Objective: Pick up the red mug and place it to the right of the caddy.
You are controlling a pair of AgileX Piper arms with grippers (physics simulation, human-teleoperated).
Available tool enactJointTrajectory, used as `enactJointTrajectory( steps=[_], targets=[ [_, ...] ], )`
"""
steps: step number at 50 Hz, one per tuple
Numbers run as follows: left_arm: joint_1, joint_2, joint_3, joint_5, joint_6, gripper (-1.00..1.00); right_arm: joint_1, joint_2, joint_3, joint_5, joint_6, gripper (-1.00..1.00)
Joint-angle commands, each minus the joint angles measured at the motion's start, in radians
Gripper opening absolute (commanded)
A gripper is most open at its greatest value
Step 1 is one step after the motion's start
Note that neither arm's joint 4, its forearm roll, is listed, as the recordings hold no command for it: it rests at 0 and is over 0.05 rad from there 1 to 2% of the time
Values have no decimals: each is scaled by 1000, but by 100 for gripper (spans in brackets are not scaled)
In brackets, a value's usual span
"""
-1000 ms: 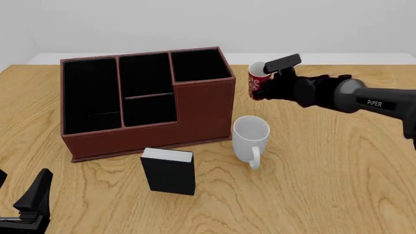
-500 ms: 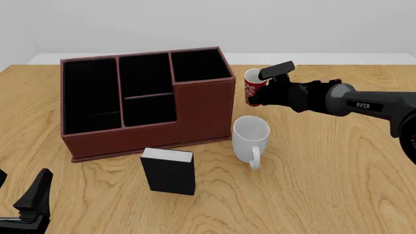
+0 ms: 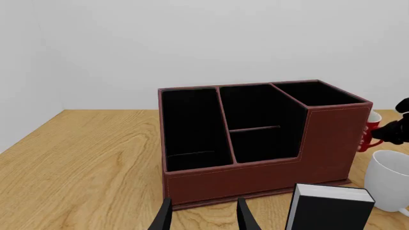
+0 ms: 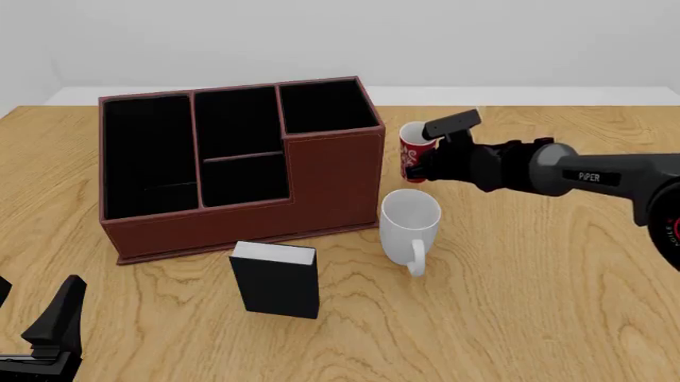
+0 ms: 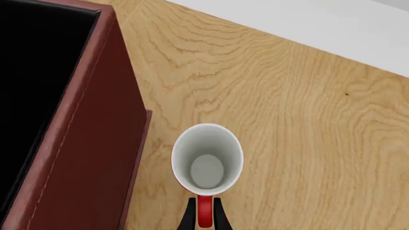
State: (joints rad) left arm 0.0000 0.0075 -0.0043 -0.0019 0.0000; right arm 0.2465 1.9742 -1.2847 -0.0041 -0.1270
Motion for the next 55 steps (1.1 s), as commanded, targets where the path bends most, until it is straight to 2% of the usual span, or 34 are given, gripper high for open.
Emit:
enactJointTrajectory(
  steps=[1, 55],
  targets=[
    [0, 0, 0, 0, 0, 100, -1, 3, -2, -10, 17, -100],
    [0, 0, 0, 0, 0, 100, -3, 80, -36, -11, 48, -100]
  ],
)
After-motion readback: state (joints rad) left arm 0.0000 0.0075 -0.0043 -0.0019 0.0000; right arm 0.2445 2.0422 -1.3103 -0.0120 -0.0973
